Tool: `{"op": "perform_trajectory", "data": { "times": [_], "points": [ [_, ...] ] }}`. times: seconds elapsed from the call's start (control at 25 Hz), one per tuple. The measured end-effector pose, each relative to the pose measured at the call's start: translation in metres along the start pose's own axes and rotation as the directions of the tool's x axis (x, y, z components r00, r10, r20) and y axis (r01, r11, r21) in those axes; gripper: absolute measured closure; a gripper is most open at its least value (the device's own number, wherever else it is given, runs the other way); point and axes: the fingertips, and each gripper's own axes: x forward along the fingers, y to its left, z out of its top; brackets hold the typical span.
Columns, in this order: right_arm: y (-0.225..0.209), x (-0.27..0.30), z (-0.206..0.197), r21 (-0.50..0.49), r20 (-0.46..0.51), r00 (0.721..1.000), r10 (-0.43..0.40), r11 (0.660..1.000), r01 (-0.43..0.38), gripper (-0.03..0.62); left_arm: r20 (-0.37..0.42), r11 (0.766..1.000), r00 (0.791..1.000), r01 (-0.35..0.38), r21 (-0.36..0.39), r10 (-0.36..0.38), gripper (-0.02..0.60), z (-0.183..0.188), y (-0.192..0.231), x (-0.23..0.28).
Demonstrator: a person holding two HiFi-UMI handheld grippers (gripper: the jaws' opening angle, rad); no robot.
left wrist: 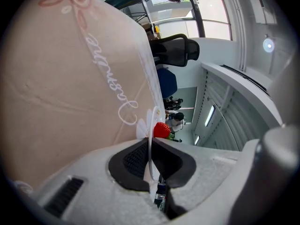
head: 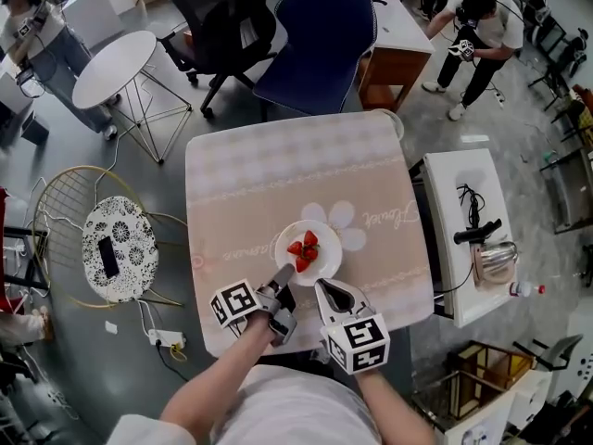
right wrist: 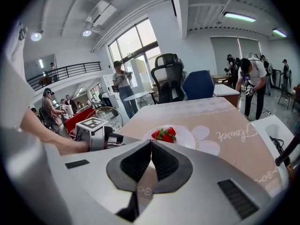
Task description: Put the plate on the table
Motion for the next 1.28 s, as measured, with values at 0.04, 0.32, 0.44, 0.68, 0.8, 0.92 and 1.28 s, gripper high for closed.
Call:
{"op": "perform_trajectory", "data": {
  "times": [0.04,0.32,0.44,0.68,0.8,0.92,1.28],
  "points": [
    [-0.001,0.001,0.0,0.002,-0.002,1.0,-0.004,1.0,0.004,0.589,-0.002,1.0,1.0,-0.004,0.0,0.004,0.566,0.0,0.001,0.002],
    [-0.005,0.004,-0.004,0.022,-0.011,1.0,-0.019,1.0,0.019,0.589,-0.005,0.999,0.999,-0.039,0.023,0.039,0.566,0.003,0.009,0.009],
    [-0.004,0.004,-0.004,0.023,-0.015,1.0,-0.018,1.0,0.018,0.589,0.003,0.998,0.999,-0.053,0.018,0.053,0.566,0.005,0.011,0.009],
    [-0.001,0.003,-0.005,0.025,-0.012,1.0,-0.014,1.0,0.014,0.589,0.003,0.997,0.998,-0.061,0.041,0.06,0.558,0.008,0.009,0.008],
    [-0.001,0.003,-0.008,0.027,-0.015,1.0,-0.013,1.0,0.014,0.589,0.001,0.996,0.998,-0.068,0.053,0.068,0.558,0.008,0.01,0.008],
    [0.001,0.003,-0.01,0.03,-0.017,1.0,-0.01,0.999,0.011,0.589,0.002,0.995,0.997,-0.076,0.06,0.076,0.558,0.01,0.011,0.007],
    [0.002,-0.003,-0.012,0.034,-0.019,1.0,-0.005,0.999,0.005,0.589,-0.04,0.968,0.987,-0.146,0.202,0.157,0.504,0.007,0.009,0.004]
  ]
}}
